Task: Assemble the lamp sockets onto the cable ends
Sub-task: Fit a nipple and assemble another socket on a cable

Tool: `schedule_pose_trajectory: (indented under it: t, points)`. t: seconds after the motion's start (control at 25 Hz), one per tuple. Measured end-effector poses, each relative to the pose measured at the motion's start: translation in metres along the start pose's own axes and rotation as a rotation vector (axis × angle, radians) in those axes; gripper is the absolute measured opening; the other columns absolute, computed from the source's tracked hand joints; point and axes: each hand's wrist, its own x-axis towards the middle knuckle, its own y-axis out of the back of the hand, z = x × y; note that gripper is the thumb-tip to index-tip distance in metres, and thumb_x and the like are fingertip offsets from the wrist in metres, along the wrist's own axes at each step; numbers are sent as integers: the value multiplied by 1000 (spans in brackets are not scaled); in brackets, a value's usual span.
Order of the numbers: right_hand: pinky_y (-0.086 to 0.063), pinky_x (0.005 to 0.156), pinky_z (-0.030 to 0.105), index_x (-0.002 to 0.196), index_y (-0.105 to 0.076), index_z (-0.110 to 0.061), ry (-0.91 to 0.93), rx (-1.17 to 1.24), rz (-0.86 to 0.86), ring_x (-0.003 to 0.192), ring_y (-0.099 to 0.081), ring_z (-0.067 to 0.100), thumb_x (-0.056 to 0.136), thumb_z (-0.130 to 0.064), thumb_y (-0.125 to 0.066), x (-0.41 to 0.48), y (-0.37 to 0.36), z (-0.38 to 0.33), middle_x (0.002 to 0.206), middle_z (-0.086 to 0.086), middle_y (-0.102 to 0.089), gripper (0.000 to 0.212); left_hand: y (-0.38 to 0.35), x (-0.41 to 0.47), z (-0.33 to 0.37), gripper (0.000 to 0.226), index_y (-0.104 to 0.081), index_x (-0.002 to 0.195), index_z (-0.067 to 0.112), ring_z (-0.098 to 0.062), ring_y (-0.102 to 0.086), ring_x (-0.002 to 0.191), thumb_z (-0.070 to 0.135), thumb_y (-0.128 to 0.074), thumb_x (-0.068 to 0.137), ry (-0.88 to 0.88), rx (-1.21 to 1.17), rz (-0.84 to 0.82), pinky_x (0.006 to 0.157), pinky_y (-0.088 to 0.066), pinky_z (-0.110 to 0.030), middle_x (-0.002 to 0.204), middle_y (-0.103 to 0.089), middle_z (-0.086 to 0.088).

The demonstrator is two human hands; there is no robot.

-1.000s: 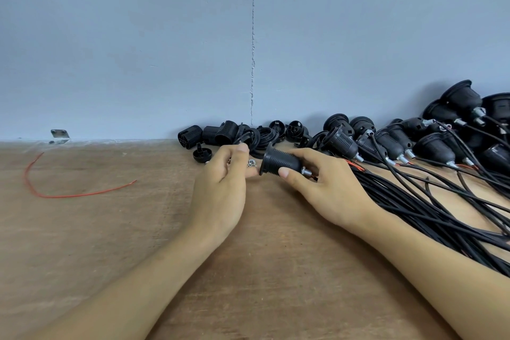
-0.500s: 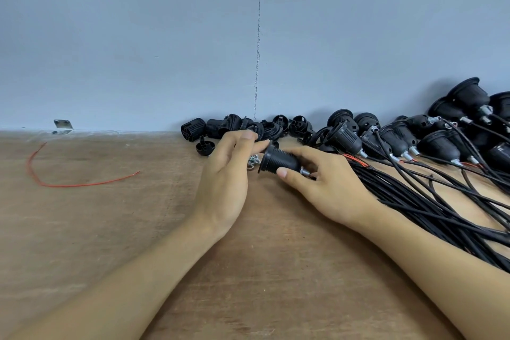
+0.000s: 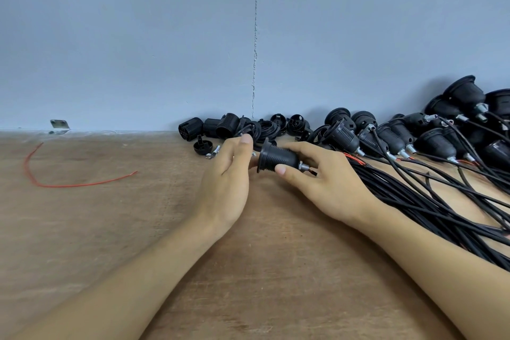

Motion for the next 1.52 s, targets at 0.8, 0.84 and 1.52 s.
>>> schedule_pose_trajectory:
  t: [0.8,0.84,1.52]
  points:
    - [-40,76,5,126,-63,-31,-21,-93,153,87,-60,-7,90,-35,-70,4,4,7,103,-22,-66,38,-3,0,-7,30,-61,103,40,24,-56,94,51,-34,106,-42,129,-44,74,-31,6,101,-75,15]
    - [-42,77,9,129,-61,-30,-15,-133,188,83,-60,-2,90,-35,-71,5,4,8,106,-19,-65,41,-3,0,-7,29,-61,102,41,22,-56,92,52,-34,106,-31,133,-48,72,-32,6,100,-75,12]
    - [-16,122,47,140,-54,-9,-214,-403,422,142,-35,27,95,-19,-59,23,43,41,150,13,-45,47,-6,-3,-7,40,-72,86,27,8,-65,86,42,-41,107,-100,238,-154,70,-36,-2,85,-76,16]
